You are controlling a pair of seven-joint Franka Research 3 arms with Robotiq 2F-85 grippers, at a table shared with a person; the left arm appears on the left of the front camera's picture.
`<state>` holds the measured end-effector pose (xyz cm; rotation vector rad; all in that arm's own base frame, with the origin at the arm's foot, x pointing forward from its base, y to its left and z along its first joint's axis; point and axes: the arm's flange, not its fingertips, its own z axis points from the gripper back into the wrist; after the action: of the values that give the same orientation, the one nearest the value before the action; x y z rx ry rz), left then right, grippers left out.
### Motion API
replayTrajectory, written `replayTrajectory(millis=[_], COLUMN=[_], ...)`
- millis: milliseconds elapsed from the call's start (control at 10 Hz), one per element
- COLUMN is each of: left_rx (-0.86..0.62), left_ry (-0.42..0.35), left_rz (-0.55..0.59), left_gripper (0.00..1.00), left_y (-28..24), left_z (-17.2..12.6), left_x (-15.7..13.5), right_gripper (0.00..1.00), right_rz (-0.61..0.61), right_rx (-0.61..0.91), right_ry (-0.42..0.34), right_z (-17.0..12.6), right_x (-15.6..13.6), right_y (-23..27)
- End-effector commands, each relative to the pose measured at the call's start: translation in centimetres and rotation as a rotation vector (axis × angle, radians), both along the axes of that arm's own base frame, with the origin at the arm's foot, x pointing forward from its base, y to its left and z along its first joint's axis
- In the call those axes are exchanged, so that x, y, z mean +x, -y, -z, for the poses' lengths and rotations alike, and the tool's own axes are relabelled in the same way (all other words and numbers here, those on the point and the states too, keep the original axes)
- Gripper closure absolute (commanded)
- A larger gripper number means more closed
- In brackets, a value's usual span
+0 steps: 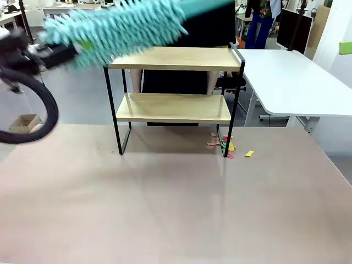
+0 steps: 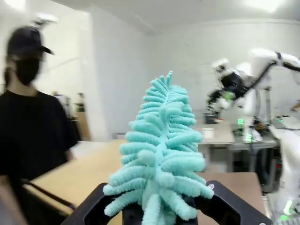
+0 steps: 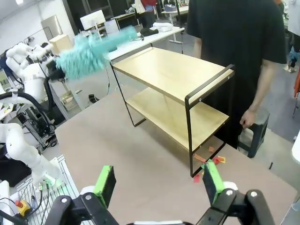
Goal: Clean the shelf.
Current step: Hand the Duster back to the human.
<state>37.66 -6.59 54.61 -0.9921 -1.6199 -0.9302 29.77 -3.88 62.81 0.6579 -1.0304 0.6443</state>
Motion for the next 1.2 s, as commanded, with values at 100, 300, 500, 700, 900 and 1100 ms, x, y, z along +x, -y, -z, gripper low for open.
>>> replayTrajectory(millis=[100, 300, 500, 700, 900, 1100], left_rx=[-0.064, -0.037, -0.011, 0.04, 0.124, 0.156], left_ry=[0.007, 0.026, -0.018, -0.068, -0.106, -0.151], left_rz=[-0.317, -0.615, -0.776, -0.836, -0.932, -1.008], left_gripper=[0.83, 0.83, 0.83, 0.83, 0.83, 0.83], left_y=[-5.5, -10.0, -13.1, -13.9, -13.7, -13.7], left_z=[-4.4, -4.7, -3.1, -0.6, 3.2, 7.0], left_x=[-1.2, -1.3, -1.2, -0.7, -0.3, -0.4], right_gripper=[0.0, 0.0, 0.0, 0.0, 0.0, 0.0], right_rz=[-0.009, -0.009, -0.009, -0.009, -0.009, -0.009], right_rx=[-0.011, -0.011, -0.011, -0.011, -0.011, -0.011], right_ry=[0.008, 0.008, 0.008, 0.008, 0.008, 0.008], right_z=[-0.3, -0.3, -0.3, -0.3, -0.3, -0.3], right_x=[0.0, 0.0, 0.0, 0.0, 0.0, 0.0], right_y=[0.1, 0.1, 0.1, 0.1, 0.1, 0.1])
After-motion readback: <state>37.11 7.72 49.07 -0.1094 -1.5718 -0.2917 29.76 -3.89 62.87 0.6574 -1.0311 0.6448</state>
